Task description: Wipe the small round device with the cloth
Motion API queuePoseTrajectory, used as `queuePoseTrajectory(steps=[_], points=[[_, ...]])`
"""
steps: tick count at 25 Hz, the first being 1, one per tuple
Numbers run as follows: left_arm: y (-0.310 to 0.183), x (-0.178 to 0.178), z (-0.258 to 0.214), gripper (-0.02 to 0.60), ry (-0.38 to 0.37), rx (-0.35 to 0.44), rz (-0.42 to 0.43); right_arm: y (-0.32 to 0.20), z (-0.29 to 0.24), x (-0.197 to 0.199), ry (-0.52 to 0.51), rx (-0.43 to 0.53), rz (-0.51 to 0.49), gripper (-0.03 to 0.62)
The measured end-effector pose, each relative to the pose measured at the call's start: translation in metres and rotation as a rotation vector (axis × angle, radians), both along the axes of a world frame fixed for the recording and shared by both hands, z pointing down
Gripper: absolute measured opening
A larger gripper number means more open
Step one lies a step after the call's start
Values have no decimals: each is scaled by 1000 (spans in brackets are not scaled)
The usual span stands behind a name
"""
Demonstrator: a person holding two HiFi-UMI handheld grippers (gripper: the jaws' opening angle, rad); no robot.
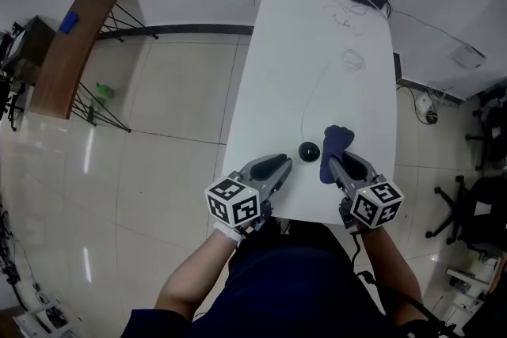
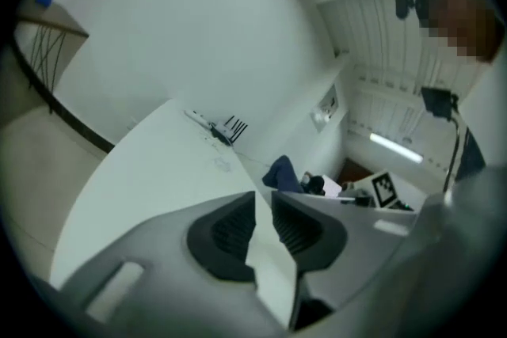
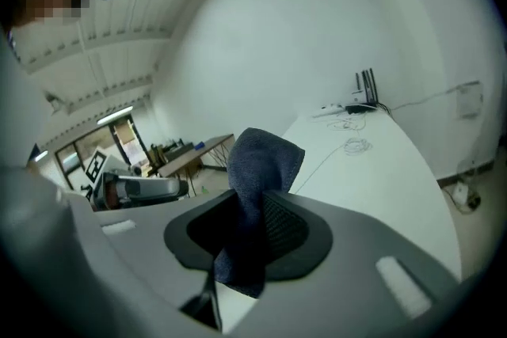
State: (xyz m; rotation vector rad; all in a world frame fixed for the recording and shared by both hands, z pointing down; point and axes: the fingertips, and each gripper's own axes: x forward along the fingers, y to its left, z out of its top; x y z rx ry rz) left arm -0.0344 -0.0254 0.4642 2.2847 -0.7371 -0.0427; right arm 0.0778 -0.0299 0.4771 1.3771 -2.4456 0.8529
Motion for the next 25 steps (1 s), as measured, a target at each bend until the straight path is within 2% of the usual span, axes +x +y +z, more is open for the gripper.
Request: queuePoseTrajectory(steps=[2, 4, 7, 10, 13, 19, 22, 25], points=[[-3, 14, 11, 60, -78, 15, 17, -1, 12, -16, 57, 10, -72, 103], [-6, 26, 20, 57, -118, 5, 27, -2, 22, -30, 90, 16, -127, 103], [-8, 37, 35, 57, -161, -33, 34, -4, 34, -39, 120, 3, -177, 104], [-11, 40, 47, 58, -182, -69, 24, -7, 41, -39, 96, -26, -189, 104], [-13, 45, 54, 60, -187, -92, 18, -14, 44, -27, 38, -48, -151, 104], [-12, 55, 69, 63, -217, -132, 26, -28, 58, 14, -181, -155, -1, 104], [-9, 57, 75, 63, -232, -147, 19, -27, 80, 20, -254, -231, 19, 104], [-10, 57, 75, 61, -233, -149, 4, -24, 106, 21, -278, -295, 24, 107]])
